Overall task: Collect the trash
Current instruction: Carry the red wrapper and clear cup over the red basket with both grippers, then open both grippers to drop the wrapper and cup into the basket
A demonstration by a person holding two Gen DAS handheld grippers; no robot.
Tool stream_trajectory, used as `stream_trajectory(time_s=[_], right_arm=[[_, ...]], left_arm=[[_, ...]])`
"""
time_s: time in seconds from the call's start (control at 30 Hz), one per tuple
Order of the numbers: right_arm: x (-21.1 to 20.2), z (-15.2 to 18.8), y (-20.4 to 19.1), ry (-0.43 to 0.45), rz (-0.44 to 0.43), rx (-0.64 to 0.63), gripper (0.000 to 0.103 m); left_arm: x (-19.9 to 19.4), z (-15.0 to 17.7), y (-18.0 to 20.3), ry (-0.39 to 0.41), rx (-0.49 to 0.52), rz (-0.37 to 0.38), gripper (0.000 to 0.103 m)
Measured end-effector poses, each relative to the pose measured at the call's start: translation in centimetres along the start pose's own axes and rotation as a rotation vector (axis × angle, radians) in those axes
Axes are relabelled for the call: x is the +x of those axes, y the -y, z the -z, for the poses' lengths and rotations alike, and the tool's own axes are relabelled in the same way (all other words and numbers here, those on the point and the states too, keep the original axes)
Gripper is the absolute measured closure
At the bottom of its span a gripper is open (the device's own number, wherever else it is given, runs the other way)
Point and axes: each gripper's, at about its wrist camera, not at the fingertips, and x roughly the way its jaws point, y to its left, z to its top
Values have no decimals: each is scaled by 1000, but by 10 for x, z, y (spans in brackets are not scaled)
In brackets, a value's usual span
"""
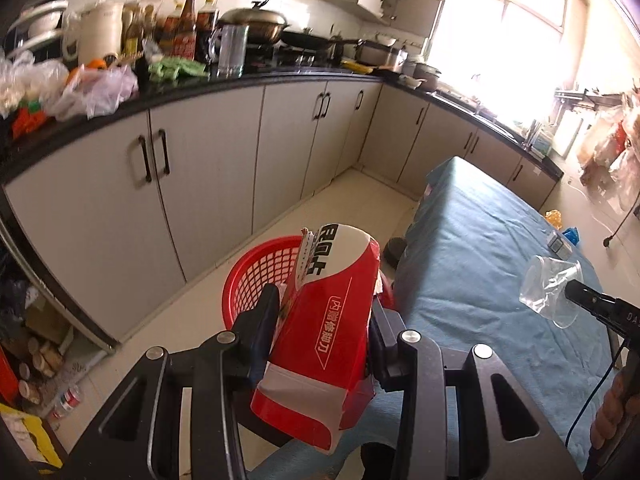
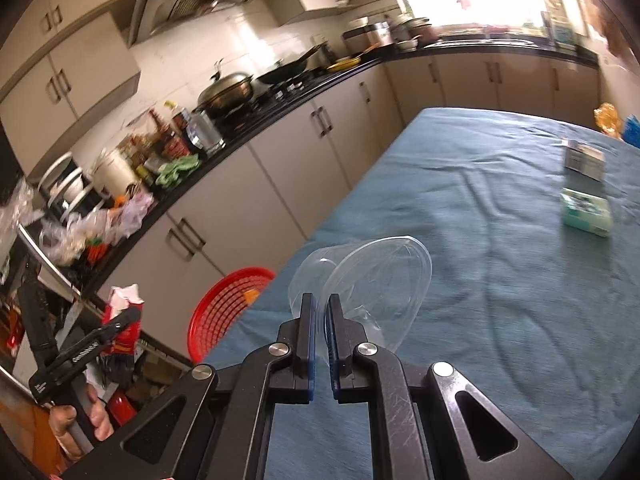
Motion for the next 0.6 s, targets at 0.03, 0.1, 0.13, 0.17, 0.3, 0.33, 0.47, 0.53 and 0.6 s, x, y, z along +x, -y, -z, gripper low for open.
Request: stream_trajectory(time_s=[0.03, 0.1, 0.13, 0.17, 0.3, 0.33, 0.47, 0.53, 0.6], right_arm=[[8, -1, -6, -12, -6, -11, 96], [21, -3, -18, -30, -15, -29, 96], [28, -4, -24, -38, -19, -39, 96], [35, -5, -31, -48, -25, -51, 96], [68, -10, -59, -85, -53, -95, 96], [77, -11, -66, -94, -59, -106, 96], [110, -14, -90, -132, -82, -142, 96], [129, -16, -102, -157, -88, -160, 96], [144, -16, -109, -178, -92, -172, 96]], left_arm=[[2, 1, -1, -5, -6, 0, 64], [13, 3, -9, -22, -23, 4, 64], [17, 3, -11, -29, -28, 4, 64], [22, 4, -14, -38, -32, 5, 64], [46, 7, -24, -80, -49, 11, 63], [51, 7, -26, -89, -53, 14, 63], [71, 8, -34, -123, -68, 26, 63], [78, 8, -36, -130, -70, 27, 63], [83, 8, -37, -137, -69, 29, 63]])
